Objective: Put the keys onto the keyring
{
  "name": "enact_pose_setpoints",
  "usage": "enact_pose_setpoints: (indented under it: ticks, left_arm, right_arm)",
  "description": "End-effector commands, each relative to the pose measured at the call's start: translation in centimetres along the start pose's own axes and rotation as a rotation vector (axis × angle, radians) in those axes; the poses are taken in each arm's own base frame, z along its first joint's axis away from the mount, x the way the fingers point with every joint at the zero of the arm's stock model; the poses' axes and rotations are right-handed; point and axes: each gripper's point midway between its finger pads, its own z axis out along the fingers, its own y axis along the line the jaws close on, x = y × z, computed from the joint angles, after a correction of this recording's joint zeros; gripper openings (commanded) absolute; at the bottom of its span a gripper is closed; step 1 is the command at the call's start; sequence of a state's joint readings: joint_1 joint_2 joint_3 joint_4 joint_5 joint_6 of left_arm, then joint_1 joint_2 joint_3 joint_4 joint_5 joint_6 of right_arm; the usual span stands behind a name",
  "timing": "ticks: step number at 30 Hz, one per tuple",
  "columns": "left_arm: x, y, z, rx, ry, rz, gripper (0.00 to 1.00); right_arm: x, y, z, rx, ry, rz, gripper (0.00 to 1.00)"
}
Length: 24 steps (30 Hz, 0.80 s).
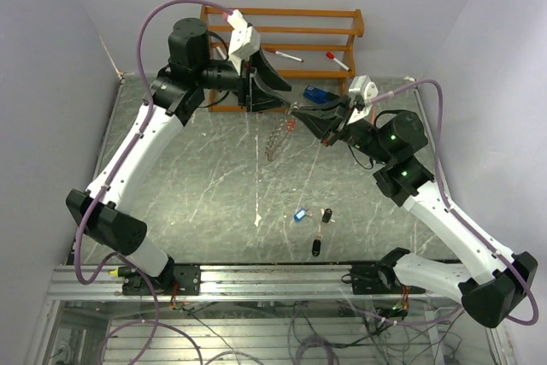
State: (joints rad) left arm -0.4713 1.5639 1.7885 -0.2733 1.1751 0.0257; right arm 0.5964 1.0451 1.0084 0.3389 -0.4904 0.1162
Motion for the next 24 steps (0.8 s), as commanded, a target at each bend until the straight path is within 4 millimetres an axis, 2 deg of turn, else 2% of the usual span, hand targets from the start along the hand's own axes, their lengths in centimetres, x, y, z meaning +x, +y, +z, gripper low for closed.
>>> enact_pose_setpoints:
  ticks: [1, 4, 7, 13, 20, 21, 22, 24]
  left_arm:
    - [0.1, -1.6, 0.9, 0.075, -0.003, -0.002, 0.54]
    - [0.8, -2.4, 1.6, 0.096, 0.015, -0.006, 0.5]
    - [1.6, -2.3, 1.6, 0.073, 0.046, 0.016, 0.48]
    - [1.6, -2.3, 1.6, 0.065, 0.052, 0.019, 0.36]
    - [1.5, -2.5, 1.3, 0.054, 0.065, 0.042, 0.28]
    - [1.6, -2.6, 1.2, 0.052, 0.068, 0.038, 0.3]
    - [1.7, -2.6, 1.1, 0.052, 0.071, 0.033, 0.37]
    - [1.7, -2.9, 0.9, 0.048, 0.077, 0.028, 0.59]
  right_arm:
    - [-3.4, 0.2, 0.4, -0.006, -0.084, -0.052, 0.0]
    - [-3.4, 0.2, 0.5, -0.006, -0.083, -0.054, 0.0]
    - [-3.4, 0.2, 0.5, -0.007, -0.08, -0.055, 0.0]
    - [-3.6, 0.4, 0.4, -0.008, -0.084, -0.056, 0.0]
    - [-3.5, 0.4, 0.0, 0.0, -0.076, -0.06, 0.0]
    - [-3.6, 0.4, -0.1, 0.003, -0.078, -0.061, 0.0]
    - [-3.7, 0.3, -0.1, 0.008, -0.079, -0.065, 0.0]
    - [-3.8, 0.2, -0.2, 0.018, -0.082, -0.068, 0.0]
